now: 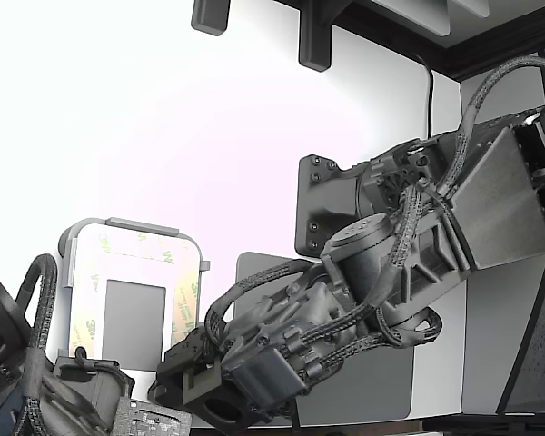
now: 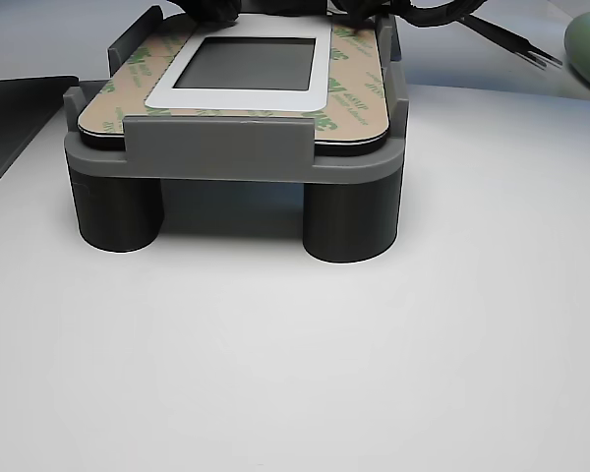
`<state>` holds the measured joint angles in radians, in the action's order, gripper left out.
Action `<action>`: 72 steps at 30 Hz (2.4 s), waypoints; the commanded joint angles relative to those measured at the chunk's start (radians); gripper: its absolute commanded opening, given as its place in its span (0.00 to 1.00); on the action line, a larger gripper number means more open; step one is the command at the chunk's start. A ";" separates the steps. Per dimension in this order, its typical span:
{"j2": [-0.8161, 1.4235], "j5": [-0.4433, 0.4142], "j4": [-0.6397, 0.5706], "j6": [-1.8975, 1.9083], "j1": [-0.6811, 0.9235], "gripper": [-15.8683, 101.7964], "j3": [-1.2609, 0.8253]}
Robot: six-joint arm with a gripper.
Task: Peel off protective film from adhesive tape.
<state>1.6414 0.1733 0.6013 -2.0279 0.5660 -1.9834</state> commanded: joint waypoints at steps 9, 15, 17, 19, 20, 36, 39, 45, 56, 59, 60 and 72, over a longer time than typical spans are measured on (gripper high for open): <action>0.008 0.008 0.003 0.014 -0.006 0.04 0.054; -0.002 0.011 0.003 0.018 -0.006 0.04 0.064; -0.003 0.011 0.005 0.020 -0.005 0.04 0.067; -0.006 0.012 0.006 0.023 -0.005 0.04 0.071; -0.006 0.012 0.006 0.023 -0.005 0.04 0.072; 0.008 0.006 0.017 0.021 -0.002 0.04 0.060; 0.009 0.006 0.012 0.021 -0.002 0.04 0.057; -0.011 -0.002 0.018 -0.002 -0.002 0.04 0.087; -0.012 0.017 -0.015 -0.025 -0.023 0.04 0.057; -0.015 0.018 -0.015 -0.028 -0.028 0.04 0.057; -0.017 0.018 -0.015 -0.028 -0.028 0.04 0.057; -0.012 0.020 -0.012 -0.020 -0.029 0.04 0.051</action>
<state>1.6061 0.1902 0.5937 -2.0479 0.5522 -1.9497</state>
